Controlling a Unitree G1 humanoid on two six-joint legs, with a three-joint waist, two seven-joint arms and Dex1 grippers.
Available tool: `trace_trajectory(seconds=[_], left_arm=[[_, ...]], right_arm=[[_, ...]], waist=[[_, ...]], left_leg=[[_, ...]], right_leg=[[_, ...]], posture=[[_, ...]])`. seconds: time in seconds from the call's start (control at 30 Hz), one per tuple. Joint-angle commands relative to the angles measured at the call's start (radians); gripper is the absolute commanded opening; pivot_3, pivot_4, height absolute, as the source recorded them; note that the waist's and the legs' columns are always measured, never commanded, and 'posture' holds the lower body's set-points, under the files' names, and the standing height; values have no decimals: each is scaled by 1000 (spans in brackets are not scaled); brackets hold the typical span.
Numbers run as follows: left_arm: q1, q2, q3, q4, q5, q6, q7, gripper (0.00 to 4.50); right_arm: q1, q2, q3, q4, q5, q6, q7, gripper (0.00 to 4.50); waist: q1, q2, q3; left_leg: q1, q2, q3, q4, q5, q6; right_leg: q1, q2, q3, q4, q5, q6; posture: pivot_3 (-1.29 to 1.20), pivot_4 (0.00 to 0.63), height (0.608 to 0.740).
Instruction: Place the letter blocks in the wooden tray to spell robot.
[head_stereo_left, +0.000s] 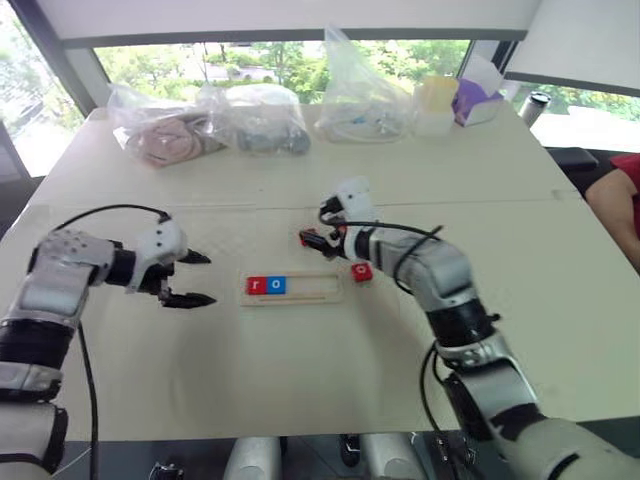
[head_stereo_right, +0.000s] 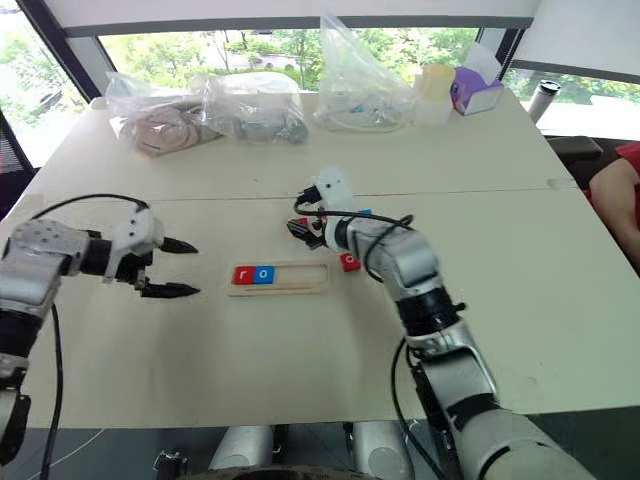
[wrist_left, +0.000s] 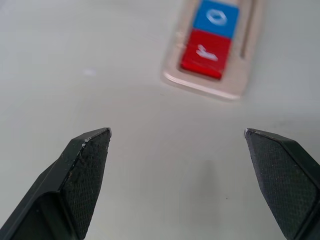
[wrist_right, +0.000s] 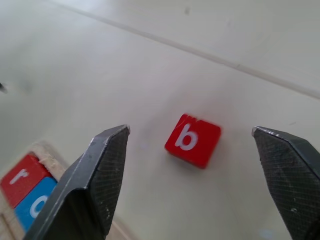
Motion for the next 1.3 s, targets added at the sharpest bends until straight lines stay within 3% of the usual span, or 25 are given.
trace_trajectory(seconds=[0.03,0.2,0.4,0.43,0.47,0.6,0.63,0.83,0.97,1.07,1.13,1.3], left_arm=[[58,11,112,-163,-80,124,89,4459],[183,-13,191,-327,-135,222,198,4459],[243,-20,203,-382,-143,233,268,4459],[247,-19,201,-385,-144,232,275,4500],[248,-18,200,-385,-144,229,279,4500],[237,-22,173,-377,-132,206,294,4500],[230,-27,165,-376,-133,205,296,4500],[184,-52,100,-381,-142,201,290,4500],[173,-64,65,-440,-180,238,268,4500],[160,-68,44,-467,-196,257,263,4500],[146,-70,30,-469,-200,262,260,4500],[107,-71,4,-448,-195,260,246,4500]], right_arm=[[-53,50,-27,65,-47,-36,-52,4005],[-84,128,-41,176,-91,-87,-95,4005],[-79,194,-1,208,-145,-85,-104,4005],[-70,199,3,202,-152,-80,-103,3472],[-58,200,25,195,-168,-81,-95,3217],[-23,195,76,161,-218,-90,-90,1231],[-21,192,74,154,-227,-97,-92,1131],[5,70,16,-103,-268,-113,-86,1132],[155,-58,-86,-515,-194,156,-30,1132],[270,-93,-173,-763,-172,374,-39,1132],[318,-70,-226,-874,-174,496,-59,1132],[405,-70,-209,-992,-197,674,-107,1132]], waist=[[0,0,0],[-12,0,0],[-14,0,0],[-15,0,0],[-15,0,0],[-15,0,0],[-15,0,0],[-8,0,0],[-1,-1,-1],[-2,-1,-1],[-10,-1,-1],[-13,-1,-1]], left_leg=[[0,0,1,0,0,0],[2,0,3,0,0,0],[5,2,3,0,0,0],[6,2,4,0,0,0],[7,2,5,0,0,0],[8,3,5,0,0,0],[8,3,5,0,0,0],[7,3,5,0,0,0],[4,2,5,1,0,0],[4,1,5,0,0,0],[4,2,5,0,0,0],[8,4,5,0,0,0]], right_leg=[[0,0,0,0,0,0],[0,1,2,0,0,0],[0,4,2,3,1,-2],[0,4,3,4,1,-3],[0,3,3,6,0,-4],[0,4,3,7,-1,-5],[0,4,3,8,-1,-5],[0,4,3,7,-2,-4],[-1,2,3,6,-2,-4],[-1,2,3,5,-2,-3],[-1,3,3,6,-4,-1],[-1,4,3,8,-5,-7]], posture=[[0,150,740],[0,150,740],[0,150,740],[0,150,740],[0,150,740],[0,150,740],[0,150,740],[0,150,740],[0,150,740],[0,150,740],[0,150,740],[0,150,740]])
